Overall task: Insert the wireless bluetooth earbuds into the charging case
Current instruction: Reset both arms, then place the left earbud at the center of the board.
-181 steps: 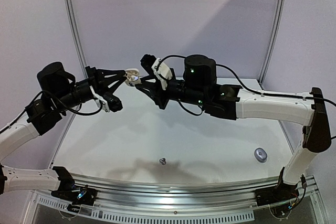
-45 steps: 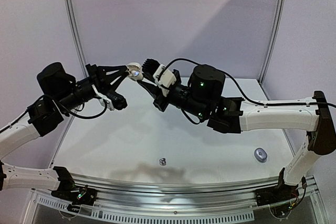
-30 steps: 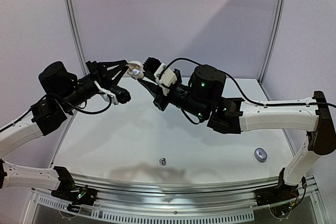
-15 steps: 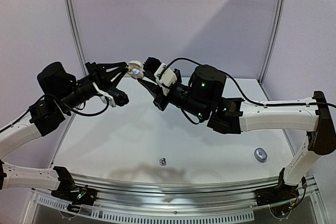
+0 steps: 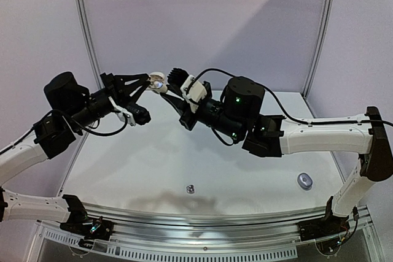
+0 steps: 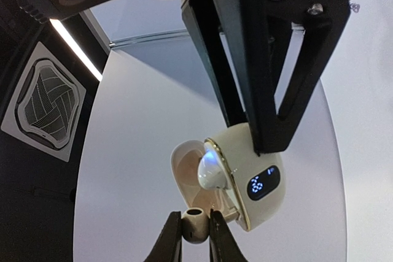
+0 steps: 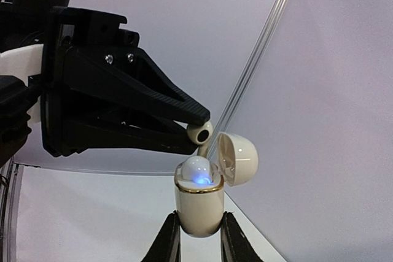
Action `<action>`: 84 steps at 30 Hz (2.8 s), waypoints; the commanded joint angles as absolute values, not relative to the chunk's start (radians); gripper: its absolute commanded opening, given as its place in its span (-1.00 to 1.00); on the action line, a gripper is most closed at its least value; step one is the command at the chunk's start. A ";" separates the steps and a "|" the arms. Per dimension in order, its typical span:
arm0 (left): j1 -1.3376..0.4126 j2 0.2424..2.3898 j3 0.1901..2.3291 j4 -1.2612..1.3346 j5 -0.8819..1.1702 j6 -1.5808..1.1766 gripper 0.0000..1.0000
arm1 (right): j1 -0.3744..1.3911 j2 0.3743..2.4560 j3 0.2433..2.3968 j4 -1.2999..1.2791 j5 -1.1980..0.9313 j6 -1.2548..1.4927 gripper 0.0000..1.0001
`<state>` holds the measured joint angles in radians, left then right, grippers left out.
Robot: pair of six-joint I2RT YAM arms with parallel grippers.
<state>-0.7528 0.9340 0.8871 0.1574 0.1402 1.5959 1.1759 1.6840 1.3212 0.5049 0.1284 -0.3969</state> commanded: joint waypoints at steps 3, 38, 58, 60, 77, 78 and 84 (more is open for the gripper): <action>-0.769 0.945 0.907 0.112 0.175 1.585 -1.00 | 1.179 1.668 1.325 0.591 0.118 -0.371 -1.00; -0.769 0.939 0.879 0.174 0.194 1.572 -0.92 | 1.174 1.682 1.319 0.611 0.112 -0.338 -1.00; -0.667 0.934 0.888 -0.068 -0.027 0.795 -1.00 | 1.060 1.619 1.298 0.253 0.252 -0.013 -1.00; -0.633 0.925 0.884 -0.111 -0.010 0.703 -1.00 | 1.046 1.615 1.300 0.218 0.242 0.057 -1.00; -0.594 0.913 0.824 -0.213 0.237 0.616 -1.00 | 0.988 1.618 1.369 0.025 -0.173 0.161 0.21; -0.593 0.939 0.827 -0.249 0.229 0.632 -1.00 | 0.988 1.628 1.380 0.006 -0.166 0.173 0.29; -0.536 1.165 0.795 -0.423 0.218 0.850 -1.00 | 0.988 1.691 1.418 -0.128 -0.060 0.248 0.51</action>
<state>-0.5701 1.0420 0.8368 -0.2653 0.2157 0.6823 0.9936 1.6512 1.4048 -0.0162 -0.1127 0.1890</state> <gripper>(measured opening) 0.147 0.745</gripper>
